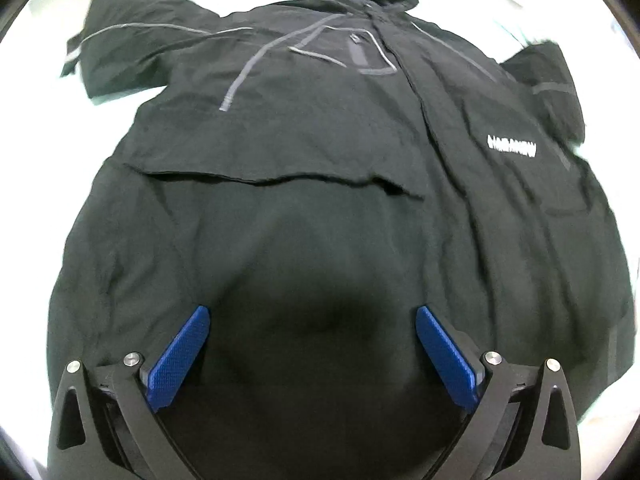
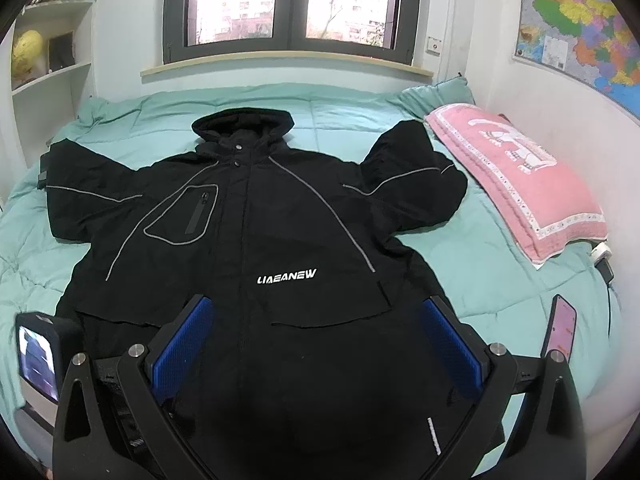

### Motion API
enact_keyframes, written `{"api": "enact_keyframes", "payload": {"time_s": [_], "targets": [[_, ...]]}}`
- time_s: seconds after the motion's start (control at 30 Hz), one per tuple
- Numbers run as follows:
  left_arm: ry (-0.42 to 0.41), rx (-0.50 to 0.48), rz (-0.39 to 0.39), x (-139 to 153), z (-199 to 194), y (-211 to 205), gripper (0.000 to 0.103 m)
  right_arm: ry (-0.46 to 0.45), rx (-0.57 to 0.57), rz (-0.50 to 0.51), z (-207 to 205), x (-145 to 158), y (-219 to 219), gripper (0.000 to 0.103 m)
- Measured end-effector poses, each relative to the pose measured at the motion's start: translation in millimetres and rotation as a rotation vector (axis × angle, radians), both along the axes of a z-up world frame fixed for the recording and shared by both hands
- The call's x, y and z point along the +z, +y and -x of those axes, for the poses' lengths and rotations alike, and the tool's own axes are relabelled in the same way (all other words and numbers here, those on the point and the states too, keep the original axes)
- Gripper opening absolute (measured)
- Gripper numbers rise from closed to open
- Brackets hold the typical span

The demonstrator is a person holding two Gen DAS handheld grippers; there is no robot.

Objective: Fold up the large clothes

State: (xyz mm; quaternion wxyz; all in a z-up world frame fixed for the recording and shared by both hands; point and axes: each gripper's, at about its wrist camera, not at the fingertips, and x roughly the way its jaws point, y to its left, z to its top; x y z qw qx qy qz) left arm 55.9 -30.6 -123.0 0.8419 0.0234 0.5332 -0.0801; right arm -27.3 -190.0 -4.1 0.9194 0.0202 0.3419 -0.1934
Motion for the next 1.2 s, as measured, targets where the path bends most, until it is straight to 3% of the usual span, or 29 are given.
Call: {"api": "enact_keyframes", "payload": {"time_s": [0.2,0.3,0.4,0.67,1.2], "targets": [[-0.388,0.05,-0.026,116,22,-4,0.102,-0.067,-0.004,0.001,13,19,-1,0.103],[-0.447,0.053,0.042,148,33,20,0.102,-0.073,-0.002,-0.041,16,23,-7,0.103],[-0.462,0.079,0.076,157,39,30,0.102,-0.067,-0.003,-0.056,17,24,-10,0.103],[-0.475,0.076,0.076,145,58,35,0.102,-0.048,-0.003,-0.069,19,23,-10,0.103],[-0.427,0.066,0.082,131,53,33,0.102,-0.016,0.009,-0.036,10,17,-3,0.103]]}}
